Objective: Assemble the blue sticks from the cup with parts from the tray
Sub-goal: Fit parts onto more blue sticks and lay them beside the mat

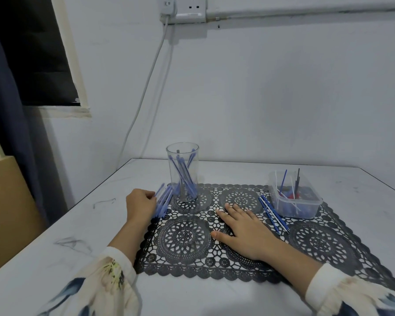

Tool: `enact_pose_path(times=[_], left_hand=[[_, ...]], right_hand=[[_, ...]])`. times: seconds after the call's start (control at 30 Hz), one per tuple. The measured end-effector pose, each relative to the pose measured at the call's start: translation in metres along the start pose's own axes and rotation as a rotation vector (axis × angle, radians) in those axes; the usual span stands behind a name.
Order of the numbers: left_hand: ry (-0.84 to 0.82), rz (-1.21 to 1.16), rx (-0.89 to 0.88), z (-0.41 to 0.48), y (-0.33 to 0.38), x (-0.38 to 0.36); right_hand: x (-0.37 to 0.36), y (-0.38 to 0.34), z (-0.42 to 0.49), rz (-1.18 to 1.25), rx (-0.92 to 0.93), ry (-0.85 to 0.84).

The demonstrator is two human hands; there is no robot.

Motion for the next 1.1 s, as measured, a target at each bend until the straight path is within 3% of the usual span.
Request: enact_pose_path(times=[0.63,0.93,1.1], left_hand=[[0.032,-0.028,-0.037,-0.004,-0.001,0.007],[0.161,-0.188,-0.255,-0.013,0.053,0.035],[0.16,-0.102,-0.367,0.004,0.108,0.051]], right_hand=[[-0.001,0.002,0.0,-0.003,0.001,0.001],[0.0,0.002,-0.001,0.018,0.001,0.019],[0.001,0.002,-0.002,0.013,-0.002,0.005]])
Point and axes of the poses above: each hand's wrist, its own z-axis towards the middle knuckle, its own x-axis out of the back of the hand, y = z × x, the point moved 2 cm from there along z, towards the middle knuckle, and after that the axes turned 6 degrees about z, right-handed, at the moved point
